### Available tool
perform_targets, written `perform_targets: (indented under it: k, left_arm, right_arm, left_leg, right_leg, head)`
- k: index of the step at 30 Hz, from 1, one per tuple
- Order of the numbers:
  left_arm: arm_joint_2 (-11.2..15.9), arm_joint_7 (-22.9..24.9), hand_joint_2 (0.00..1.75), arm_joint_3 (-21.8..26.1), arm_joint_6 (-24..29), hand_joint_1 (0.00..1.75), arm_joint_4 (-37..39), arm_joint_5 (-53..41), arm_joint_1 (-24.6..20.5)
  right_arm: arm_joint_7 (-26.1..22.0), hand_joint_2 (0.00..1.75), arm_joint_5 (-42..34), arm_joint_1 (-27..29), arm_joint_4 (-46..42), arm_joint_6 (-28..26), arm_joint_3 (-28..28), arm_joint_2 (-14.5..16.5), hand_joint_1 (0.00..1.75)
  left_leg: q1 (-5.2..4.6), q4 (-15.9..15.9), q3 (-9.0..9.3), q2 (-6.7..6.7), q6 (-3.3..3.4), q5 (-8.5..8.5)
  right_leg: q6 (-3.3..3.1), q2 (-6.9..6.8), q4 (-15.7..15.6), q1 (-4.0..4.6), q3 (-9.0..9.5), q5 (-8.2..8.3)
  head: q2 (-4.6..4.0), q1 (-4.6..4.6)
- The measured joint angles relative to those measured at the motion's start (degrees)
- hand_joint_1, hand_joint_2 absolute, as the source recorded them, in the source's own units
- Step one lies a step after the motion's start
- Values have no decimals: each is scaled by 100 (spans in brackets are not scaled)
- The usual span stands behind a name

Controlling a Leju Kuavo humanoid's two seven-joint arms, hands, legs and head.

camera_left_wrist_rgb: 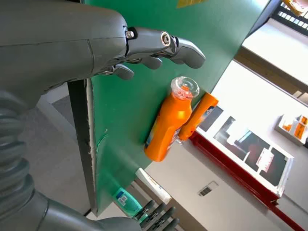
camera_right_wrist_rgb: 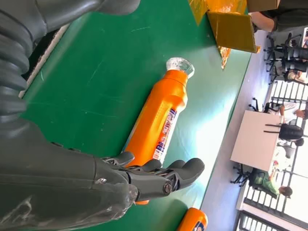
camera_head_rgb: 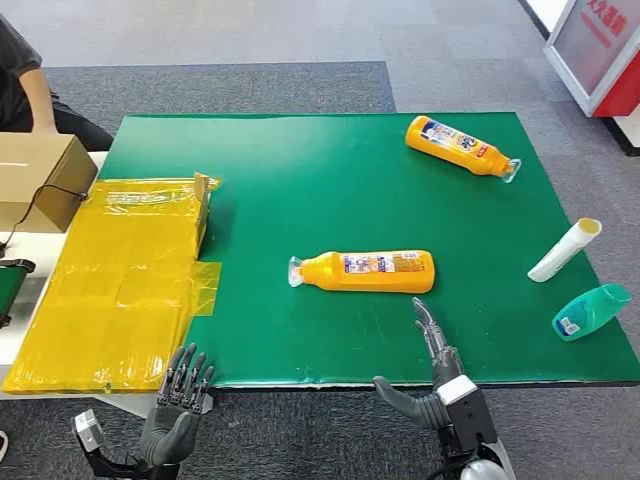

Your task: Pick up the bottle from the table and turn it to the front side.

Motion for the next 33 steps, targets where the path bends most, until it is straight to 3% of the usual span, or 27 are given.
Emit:
perform_targets:
  k: [7, 14, 26, 30, 33]
  left_arm:
    - [9, 0, 175, -32, -3, 0, 9, 22, -3]
    - [14, 4, 175, -36, -10, 0, 17, 72, -4]
    - [37, 7, 175, -36, -14, 0, 28, 75, -5]
    - [101, -124, 175, -36, -84, 0, 83, 96, -13]
    - [225, -312, 175, -34, -200, 0, 227, 67, -75]
  right_arm:
    - [12, 175, 84, -12, -1, -64, 0, 0, 0]
    - [188, 175, 777, -134, -9, -697, 7, 0, 0]
    - [258, 175, 930, -203, -49, -797, 13, 0, 0]
    - [730, 175, 1606, -422, -31, -1080, 109, -11, 0]
    - [1295, 175, 2198, -904, 125, -1195, 257, -63, 0]
  left_leg:
    - [0, 0, 0, 0, 0, 0]
    - [0, 0, 0, 0, 0, 0]
    - [0, 0, 0, 0, 0, 0]
    - [0, 0, 0, 2, -1, 1]
    - [1, 0, 2, 3, -4, 12]
  right_leg:
    - [0, 0, 0, 0, 0, 0]
    - [0, 0, 0, 0, 1, 0]
    - [0, 0, 0, 0, 2, 0]
    - [-1, 2, 0, 0, 2, 1]
    - [-2, 2, 0, 1, 1, 6]
  head:
    - [0, 0]
    - [0, 0]
    - [0, 0]
    - [0, 0]
    - [0, 0]
